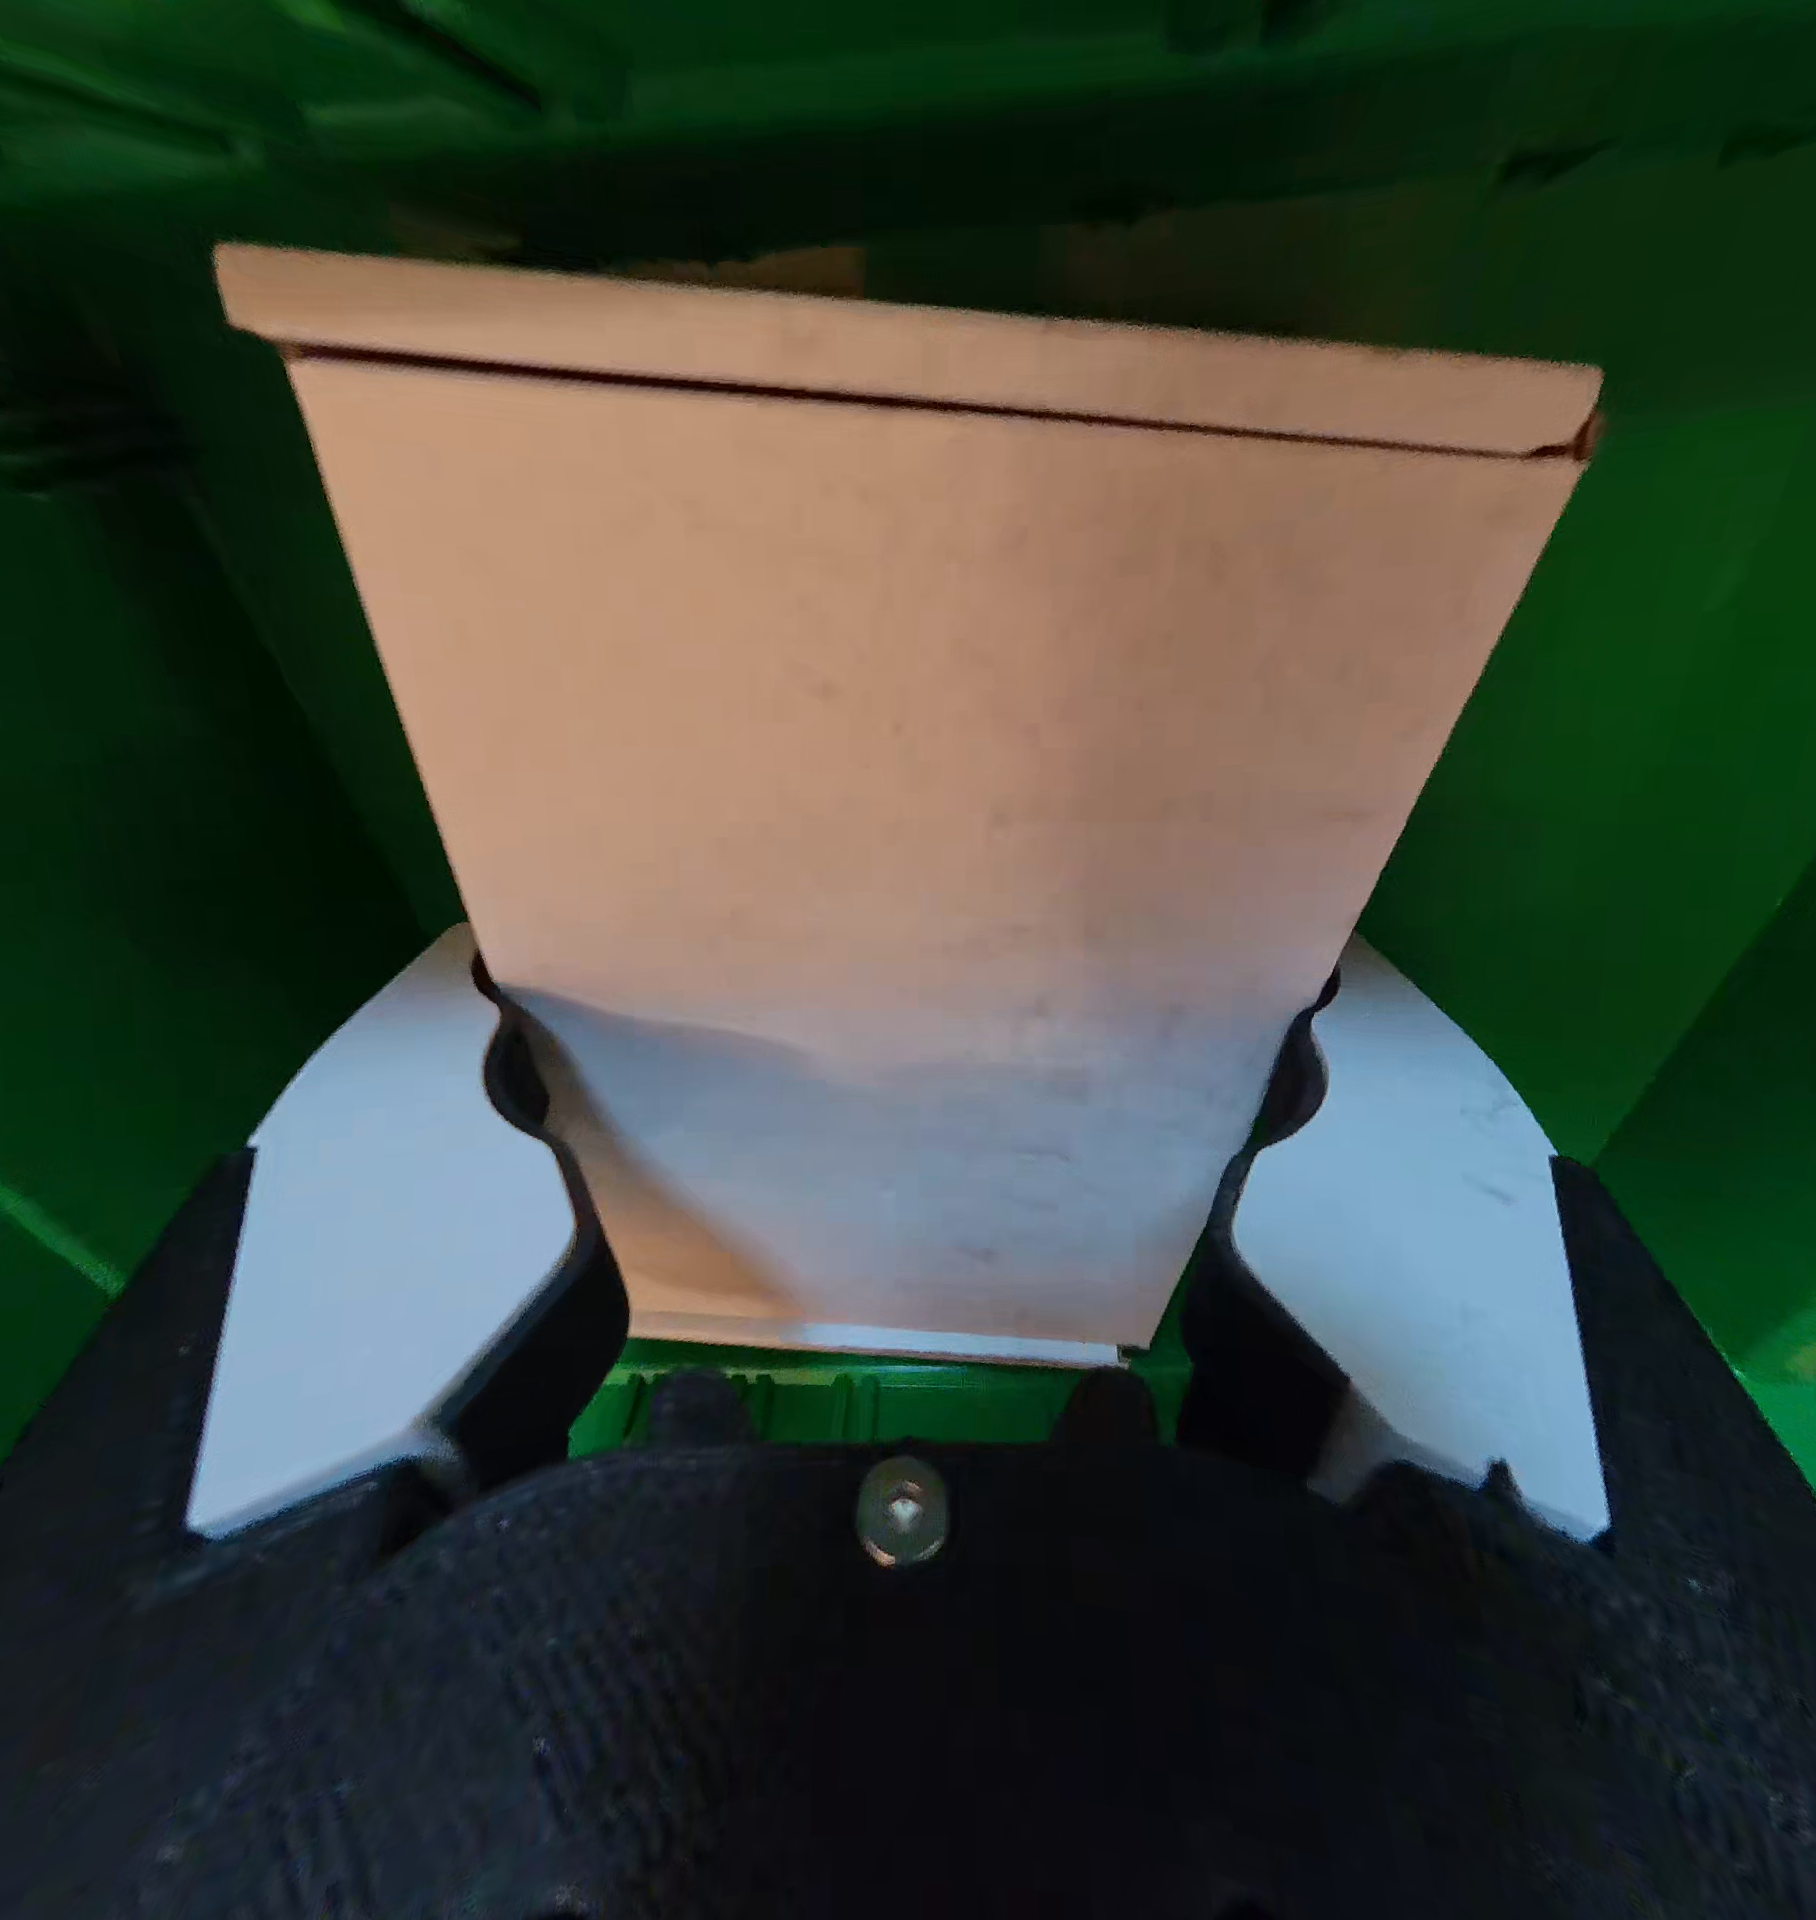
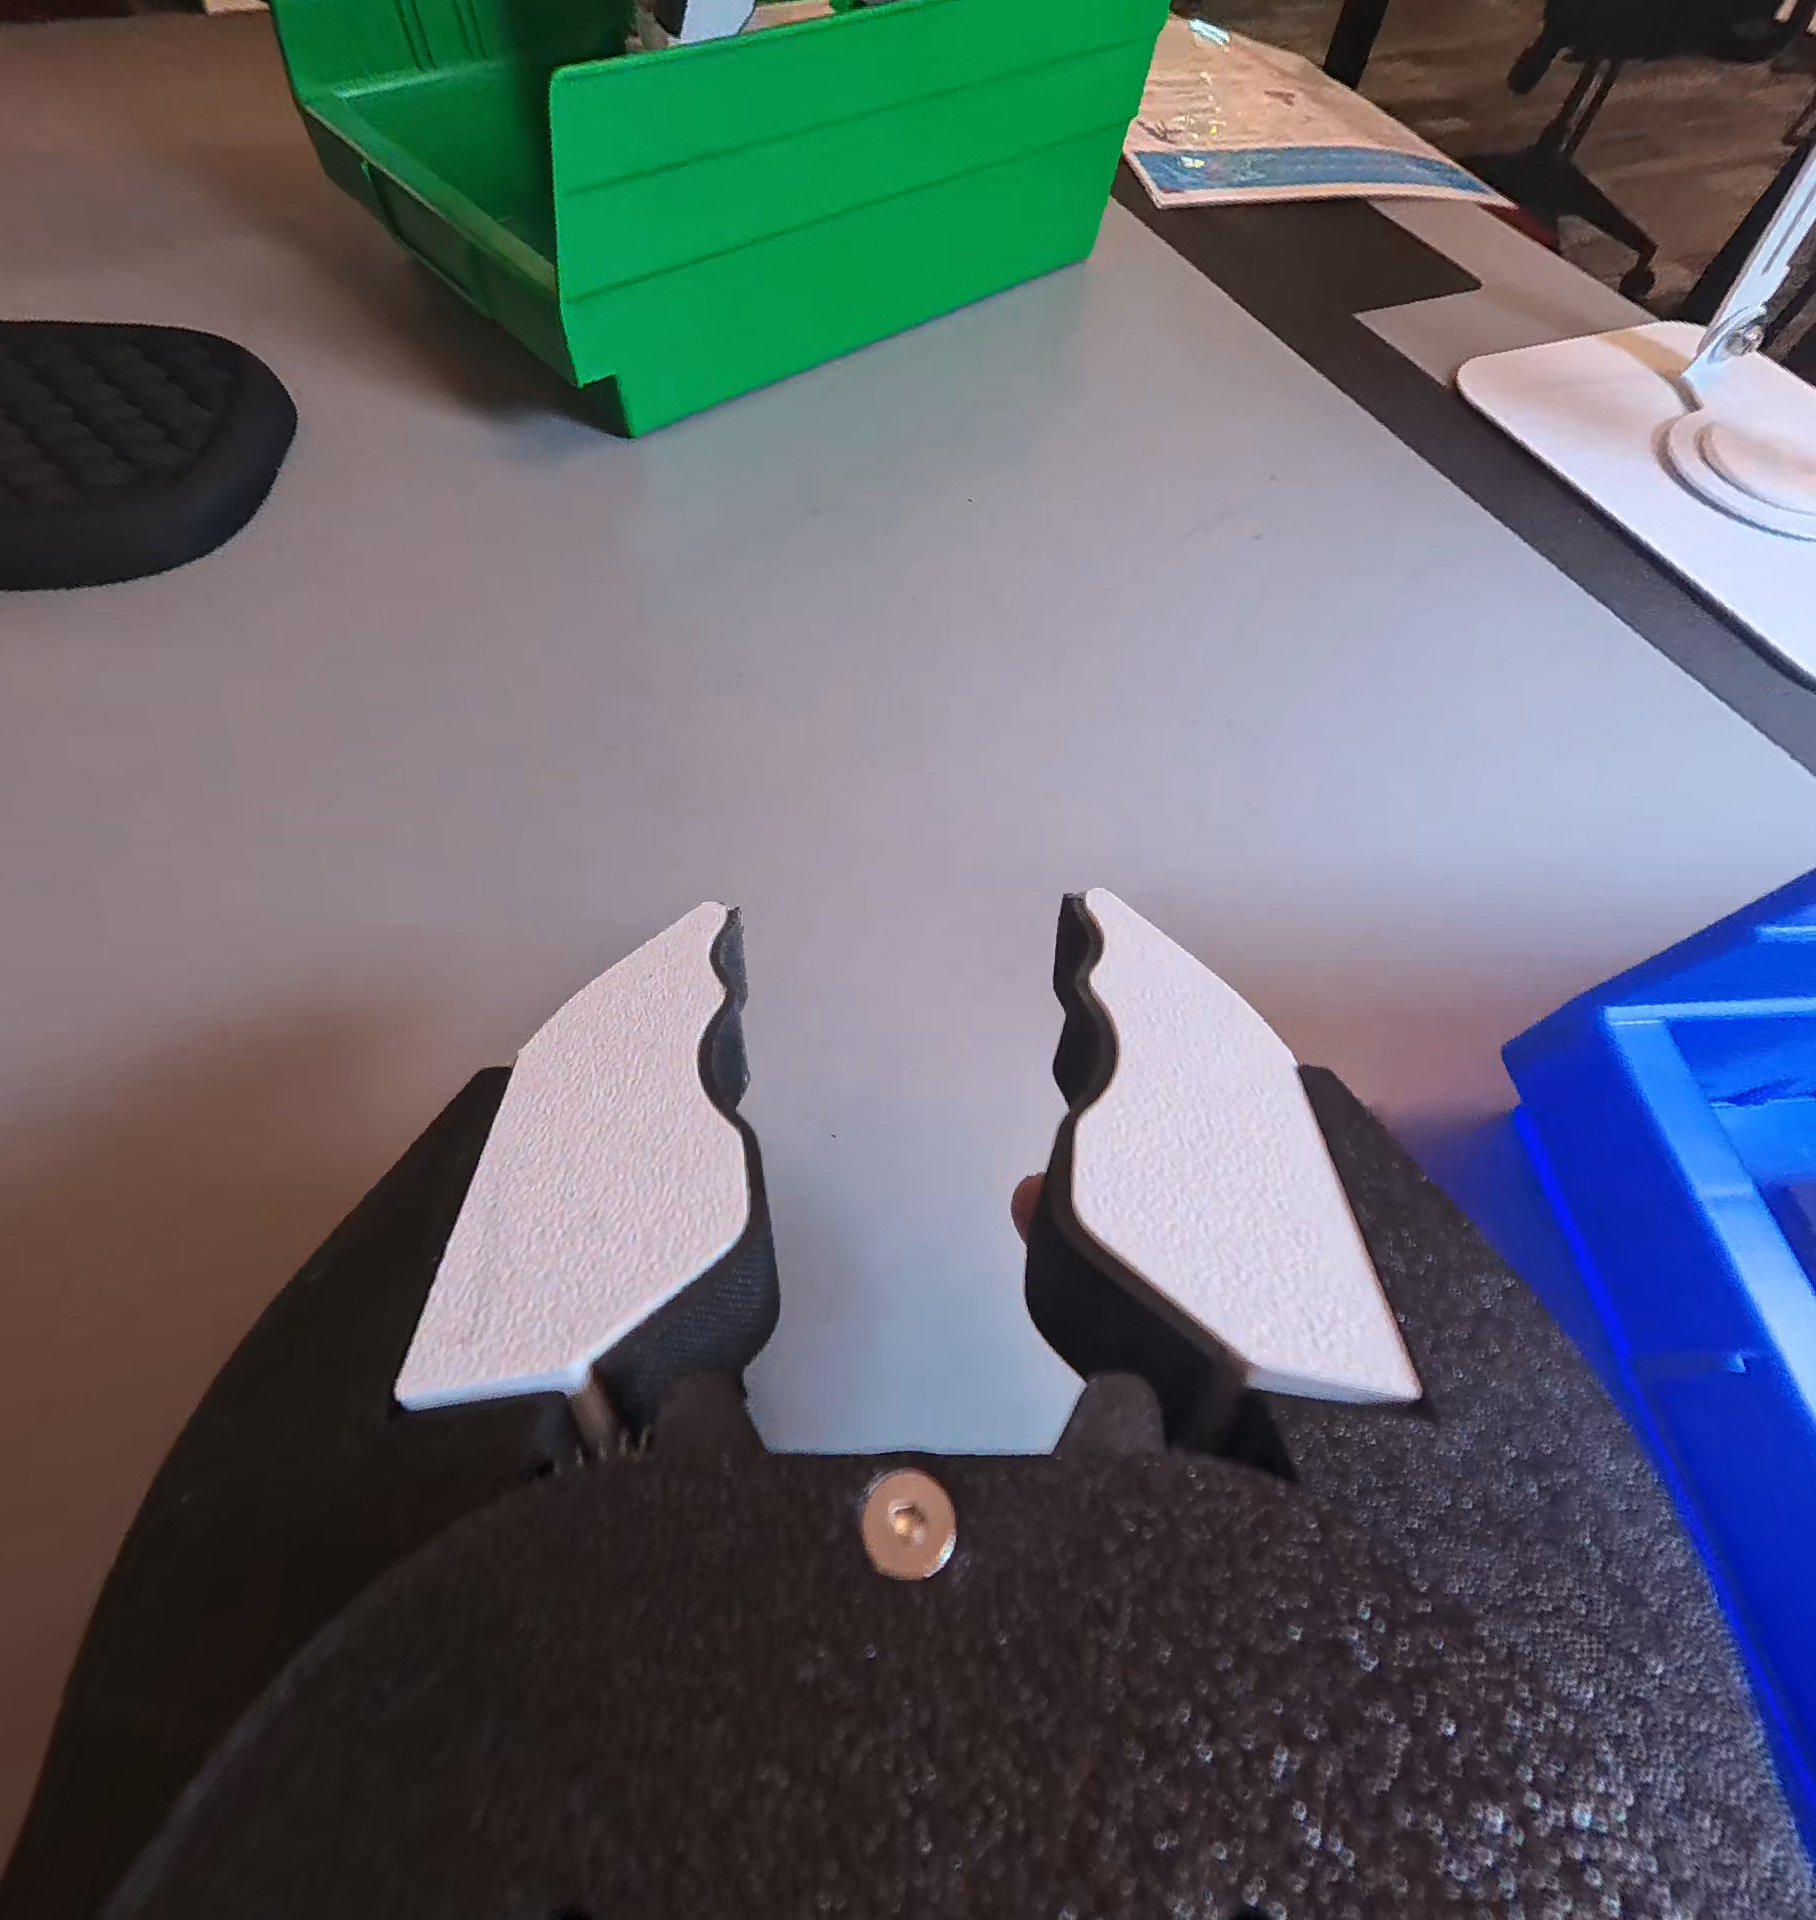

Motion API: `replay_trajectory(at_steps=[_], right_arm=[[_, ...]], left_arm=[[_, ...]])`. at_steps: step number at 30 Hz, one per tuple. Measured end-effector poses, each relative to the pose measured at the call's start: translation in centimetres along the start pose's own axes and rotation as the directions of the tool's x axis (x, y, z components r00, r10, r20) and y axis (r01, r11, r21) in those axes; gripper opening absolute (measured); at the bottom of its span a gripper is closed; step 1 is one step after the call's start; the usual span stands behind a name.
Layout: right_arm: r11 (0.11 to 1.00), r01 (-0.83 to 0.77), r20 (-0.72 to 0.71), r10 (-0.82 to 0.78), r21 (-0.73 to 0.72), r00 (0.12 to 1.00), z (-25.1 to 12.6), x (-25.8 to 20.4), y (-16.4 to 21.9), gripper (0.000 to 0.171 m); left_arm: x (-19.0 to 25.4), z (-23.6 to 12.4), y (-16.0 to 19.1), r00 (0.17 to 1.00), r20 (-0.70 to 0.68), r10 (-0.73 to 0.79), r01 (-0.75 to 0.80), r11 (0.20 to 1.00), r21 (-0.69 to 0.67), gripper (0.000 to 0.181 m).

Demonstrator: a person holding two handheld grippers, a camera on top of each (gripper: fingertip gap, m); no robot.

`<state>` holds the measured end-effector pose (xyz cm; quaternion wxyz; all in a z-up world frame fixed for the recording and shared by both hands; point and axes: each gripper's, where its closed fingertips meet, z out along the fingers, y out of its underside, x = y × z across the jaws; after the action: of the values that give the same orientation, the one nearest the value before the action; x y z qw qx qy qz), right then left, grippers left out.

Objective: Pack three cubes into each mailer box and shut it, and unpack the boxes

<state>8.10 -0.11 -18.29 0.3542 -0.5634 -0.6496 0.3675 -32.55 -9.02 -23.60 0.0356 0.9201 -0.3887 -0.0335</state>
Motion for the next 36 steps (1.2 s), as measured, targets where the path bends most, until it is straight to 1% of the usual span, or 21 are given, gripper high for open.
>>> replay_trajectory(at_steps=[5, 8, 10, 13, 15, 17, 19, 21, 23, 25, 27, 29, 31, 32, 33, 34, 35, 36], right_arm=[[1.000, -0.004, 0.008, 0.004, 0.014, 1.000, 0.0, -0.1, -0.3, 0.057], [1.000, 0.022, 0.005, -0.022, 0.018, 1.000, -0.1, -0.5, -0.5, 0.058], [0.999, 0.038, 0.001, -0.038, 0.029, 0.999, -0.3, -0.8, -0.9, 0.058], [0.994, 0.091, -0.027, -0.090, 0.067, 0.996, -0.5, -1.1, -2.1, 0.058], [0.982, 0.167, -0.065, -0.161, 0.089, 0.985, -0.5, -1.4, -3.1, 0.059], [0.953, 0.284, -0.119, -0.271, 0.109, 0.955, -0.3, -2.0, -4.6, 0.060], [0.906, 0.405, -0.170, -0.383, 0.121, 0.908, 0.1, -3.0, -6.3, 0.060], [0.860, 0.498, -0.213, -0.470, 0.108, 0.857, 1.0, -4.2, -7.6, 0.062], [0.773, 0.630, -0.294, -0.587, 0.074, 0.755, 1.5, -5.1, -8.9, 0.066], [0.669, 0.742, -0.371, -0.677, 0.051, 0.636, 1.5, -6.1, -10.5, 0.070], [0.576, 0.817, -0.431, -0.730, 0.031, 0.530, 1.4, -7.0, -11.8, 0.078], [0.498, 0.867, -0.449, -0.777, -0.007, 0.442, 1.8, -7.6, -12.4, 0.088], [0.434, 0.900, -0.435, -0.816, -0.029, 0.380, 2.7, -8.3, -12.2, 0.092], [0.401, 0.915, -0.436, -0.831, -0.039, 0.345, 3.0, -8.7, -11.9, 0.091], [0.365, 0.930, -0.432, -0.846, -0.045, 0.311, 3.4, -9.2, -11.5, 0.084], [0.340, 0.940, -0.449, -0.846, -0.041, 0.286, 3.2, -9.5, -11.3, 0.071], [0.330, 0.943, -0.413, -0.865, -0.037, 0.287, 3.3, -9.7, -10.5, 0.071], [0.366, 0.930, -0.390, -0.861, -0.033, 0.325, 3.1, -9.5, -9.8, 0.070]], left_arm=[[1.1, -0.5, 0.1, 1.000, -0.012, -0.013, 0.014, 0.999, 0.042, 0.135], [1.4, -2.1, 0.2, 0.999, -0.001, -0.049, 0.048, 0.994, 0.094, 0.134], [1.5, -4.2, 0.4, 0.997, 0.030, -0.069, 0.064, 0.988, 0.141, 0.134], [2.4, -8.6, 0.4, 0.995, 0.060, -0.085, 0.070, 0.972, 0.222, 0.133], [3.9, -11.9, -0.3, 0.995, 0.064, -0.074, 0.053, 0.958, 0.280, 0.132], [6.1, -14.7, -1.8, 0.998, 0.042, -0.036, 0.020, 0.942, 0.334, 0.132], [8.4, -16.3, -3.6, 1.000, 0.009, 0.013, -0.015, 0.933, 0.359, 0.132], [9.8, -16.2, -5.3, 0.998, -0.007, 0.065, -0.059, 0.936, 0.348, 0.132], [12.3, -16.6, -7.9, 0.989, -0.092, 0.115, -0.069, 0.915, 0.397, 0.132], [14.1, -16.4, -10.2, 0.977, -0.098, 0.191, -0.137, 0.905, 0.402, 0.132], [16.4, -16.0, -12.7, 0.954, -0.139, 0.266, -0.187, 0.889, 0.419, 0.132], [18.7, -15.2, -15.1, 0.923, -0.173, 0.343, -0.245, 0.872, 0.423, 0.132], [21.1, -14.3, -17.2, 0.886, -0.215, 0.412, -0.293, 0.854, 0.430, 0.132], [22.2, -13.9, -18.3, 0.865, -0.248, 0.435, -0.298, 0.846, 0.443, 0.132], [23.3, -13.5, -19.3, 0.845, -0.281, 0.456, -0.301, 0.838, 0.454, 0.132], [24.0, -12.8, -19.7, 0.825, -0.293, 0.484, -0.333, 0.834, 0.440, 0.132], [24.3, -11.8, -19.9, 0.814, -0.288, 0.505, -0.366, 0.830, 0.422, 0.132], [24.6, -11.3, -20.3, 0.813, -0.313, 0.490, -0.342, 0.838, 0.425, 0.131]])
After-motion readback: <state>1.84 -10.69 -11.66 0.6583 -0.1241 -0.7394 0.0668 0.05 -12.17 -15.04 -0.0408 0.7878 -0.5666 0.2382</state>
